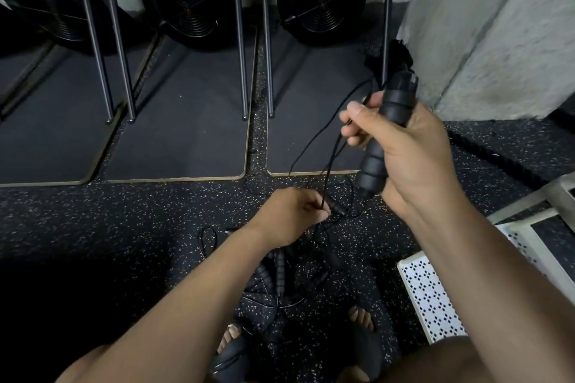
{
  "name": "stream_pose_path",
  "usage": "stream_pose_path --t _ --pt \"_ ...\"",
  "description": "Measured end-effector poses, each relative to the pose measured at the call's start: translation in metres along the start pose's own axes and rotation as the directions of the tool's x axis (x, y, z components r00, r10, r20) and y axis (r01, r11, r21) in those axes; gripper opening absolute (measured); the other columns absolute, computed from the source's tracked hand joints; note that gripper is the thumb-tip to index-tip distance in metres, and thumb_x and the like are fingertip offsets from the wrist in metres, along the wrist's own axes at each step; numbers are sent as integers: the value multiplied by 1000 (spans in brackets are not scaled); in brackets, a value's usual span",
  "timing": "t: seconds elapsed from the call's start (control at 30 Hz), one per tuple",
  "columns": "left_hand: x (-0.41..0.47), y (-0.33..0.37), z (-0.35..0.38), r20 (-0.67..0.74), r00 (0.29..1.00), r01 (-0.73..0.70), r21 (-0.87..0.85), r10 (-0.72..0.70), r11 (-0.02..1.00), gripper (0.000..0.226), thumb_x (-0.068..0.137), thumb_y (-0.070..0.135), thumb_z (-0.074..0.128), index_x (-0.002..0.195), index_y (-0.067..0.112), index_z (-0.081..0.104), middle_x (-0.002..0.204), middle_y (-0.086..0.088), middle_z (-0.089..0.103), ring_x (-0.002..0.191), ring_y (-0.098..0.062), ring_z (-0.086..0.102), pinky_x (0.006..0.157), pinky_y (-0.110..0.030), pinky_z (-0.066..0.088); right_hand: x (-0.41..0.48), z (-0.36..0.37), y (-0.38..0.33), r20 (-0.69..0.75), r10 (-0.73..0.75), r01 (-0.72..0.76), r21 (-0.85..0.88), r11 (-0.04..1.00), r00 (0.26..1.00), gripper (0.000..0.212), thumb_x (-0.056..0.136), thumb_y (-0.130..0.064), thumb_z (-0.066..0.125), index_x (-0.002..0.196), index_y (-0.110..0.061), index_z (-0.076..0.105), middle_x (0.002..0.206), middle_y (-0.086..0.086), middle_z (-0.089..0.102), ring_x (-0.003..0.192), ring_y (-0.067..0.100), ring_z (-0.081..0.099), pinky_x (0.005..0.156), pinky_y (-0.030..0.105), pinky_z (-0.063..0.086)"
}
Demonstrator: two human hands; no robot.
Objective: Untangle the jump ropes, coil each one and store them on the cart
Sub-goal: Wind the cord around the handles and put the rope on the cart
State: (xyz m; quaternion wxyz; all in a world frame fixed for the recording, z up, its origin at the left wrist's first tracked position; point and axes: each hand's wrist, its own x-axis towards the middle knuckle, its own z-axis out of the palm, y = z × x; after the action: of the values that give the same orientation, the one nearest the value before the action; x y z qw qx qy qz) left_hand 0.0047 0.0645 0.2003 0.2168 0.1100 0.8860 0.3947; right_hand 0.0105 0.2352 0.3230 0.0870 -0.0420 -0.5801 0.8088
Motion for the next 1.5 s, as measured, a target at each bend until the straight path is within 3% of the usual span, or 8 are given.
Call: stream_pose_path --t 0.23,0.43,0.53,0.63,0.93,1.17,1.33,1.5 --pt "-3 5 -7 -58 997 -56 -62 52 997 13 104 23 71 94 25 79 84 7 78 63 7 62 60 -13 45 10 -9 14 20 133 -132 -16 991 991 24 97 0 72 119 3 62 110 22 79 90 27 78 77 31 61" --pt "-1 12 -32 -309 942 -207 -222 133 953 19 103 28 72 89 15 73 82 -4 75 74 -26 67 72 -37 54 12 -17 54 46 405 -357 -390 849 913 26 91 5 73 113 -7 68 100 19 79 78 21 77 62 26 58" --pt "-5 19 -45 -371 924 -243 -387 91 890 22 105 22 69 92 5 70 87 -13 76 72 -17 65 68 -33 51 10 -15 62 138 505 -345 -576 741 852 31 87 6 68 112 -11 67 95 14 80 70 16 74 60 28 53" --pt "-10 24 -56 -397 916 -274 -525 54 806 23 106 15 66 96 -5 68 88 -12 77 75 -12 69 65 -20 50 8 -10 70 203 537 -328 -603 728 819 34 89 4 69 118 -13 68 102 8 83 84 21 77 68 31 52" --pt "-17 29 -77 -457 889 -338 -701 -32 628 19 107 17 64 89 19 73 99 -9 77 83 -17 66 73 -27 48 11 -16 94 155 556 -307 -699 646 817 29 88 -6 80 114 -5 66 96 13 81 89 27 81 82 46 62" --pt "-15 26 -72 -425 897 -230 -688 -125 688 22 107 30 64 103 11 74 102 -13 79 86 -14 71 70 -24 49 11 -14 95 154 564 -347 -649 676 811 29 90 3 75 116 1 63 94 18 81 85 32 81 76 36 62" --pt "-8 13 -58 -199 965 21 -594 -173 804 19 104 10 59 111 16 76 103 -1 82 92 -11 73 69 -20 49 10 -8 77 150 440 -284 -575 767 885 27 91 3 76 113 -3 61 90 18 80 82 34 80 71 38 61" --pt "-11 13 -31 -38 997 53 -358 -72 932 30 97 2 64 114 23 76 105 4 81 96 -9 72 93 -28 54 9 -3 53 122 325 -262 -365 893 938 30 91 5 76 117 6 61 95 25 78 73 25 75 64 29 59"
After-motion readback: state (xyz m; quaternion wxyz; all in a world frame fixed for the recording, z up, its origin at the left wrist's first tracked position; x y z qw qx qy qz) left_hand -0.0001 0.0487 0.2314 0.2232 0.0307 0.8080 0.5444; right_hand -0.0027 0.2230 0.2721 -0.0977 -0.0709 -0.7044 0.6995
